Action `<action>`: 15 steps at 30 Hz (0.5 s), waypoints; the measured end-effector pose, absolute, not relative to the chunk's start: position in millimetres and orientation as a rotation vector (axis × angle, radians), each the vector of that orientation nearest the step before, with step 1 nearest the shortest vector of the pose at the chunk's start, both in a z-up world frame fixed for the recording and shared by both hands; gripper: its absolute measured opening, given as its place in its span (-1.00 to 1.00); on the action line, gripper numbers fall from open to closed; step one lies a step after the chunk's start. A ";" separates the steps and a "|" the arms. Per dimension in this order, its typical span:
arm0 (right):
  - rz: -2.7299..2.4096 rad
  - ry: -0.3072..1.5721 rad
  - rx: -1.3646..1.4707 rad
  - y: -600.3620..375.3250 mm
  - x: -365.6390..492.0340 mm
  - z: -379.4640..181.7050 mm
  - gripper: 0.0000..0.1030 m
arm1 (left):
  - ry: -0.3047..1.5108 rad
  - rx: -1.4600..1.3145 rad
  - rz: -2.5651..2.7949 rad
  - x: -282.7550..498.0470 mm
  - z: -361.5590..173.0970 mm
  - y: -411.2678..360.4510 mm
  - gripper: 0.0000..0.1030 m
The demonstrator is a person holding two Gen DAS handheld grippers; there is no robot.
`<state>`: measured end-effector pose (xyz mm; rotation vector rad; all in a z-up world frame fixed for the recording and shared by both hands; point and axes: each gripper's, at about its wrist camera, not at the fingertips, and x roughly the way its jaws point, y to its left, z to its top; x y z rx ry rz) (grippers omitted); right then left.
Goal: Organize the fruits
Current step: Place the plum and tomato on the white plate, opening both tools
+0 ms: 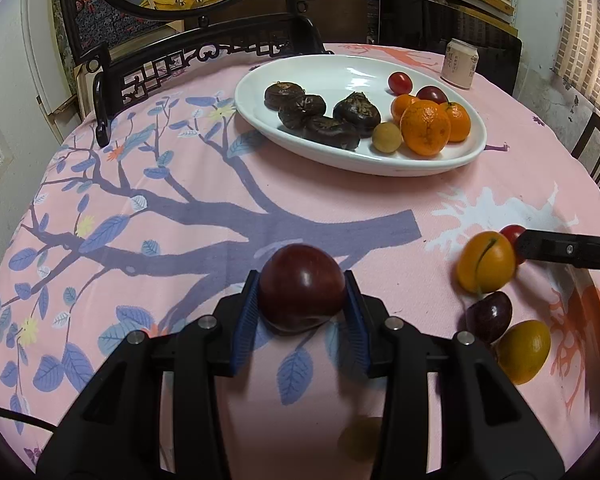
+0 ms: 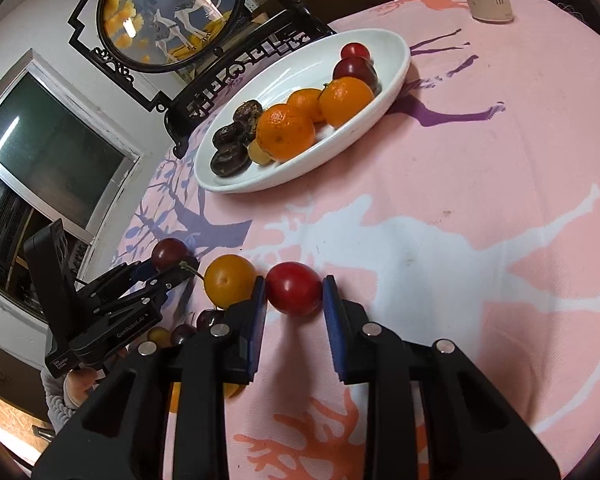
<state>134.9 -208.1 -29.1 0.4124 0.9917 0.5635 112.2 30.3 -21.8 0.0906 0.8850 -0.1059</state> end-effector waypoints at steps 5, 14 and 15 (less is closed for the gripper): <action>0.525 0.877 0.402 -217.9 129.1 -6.2 -0.45 | 0.878 0.071 -0.109 113.4 -18.8 32.2 -0.21; 0.460 0.789 0.351 -191.3 191.5 28.9 -0.44 | 0.804 0.017 -0.094 165.6 25.0 27.7 -0.21; 0.446 0.785 0.323 -184.0 200.6 28.8 -0.44 | 0.797 0.015 -0.087 176.6 27.7 23.5 -0.22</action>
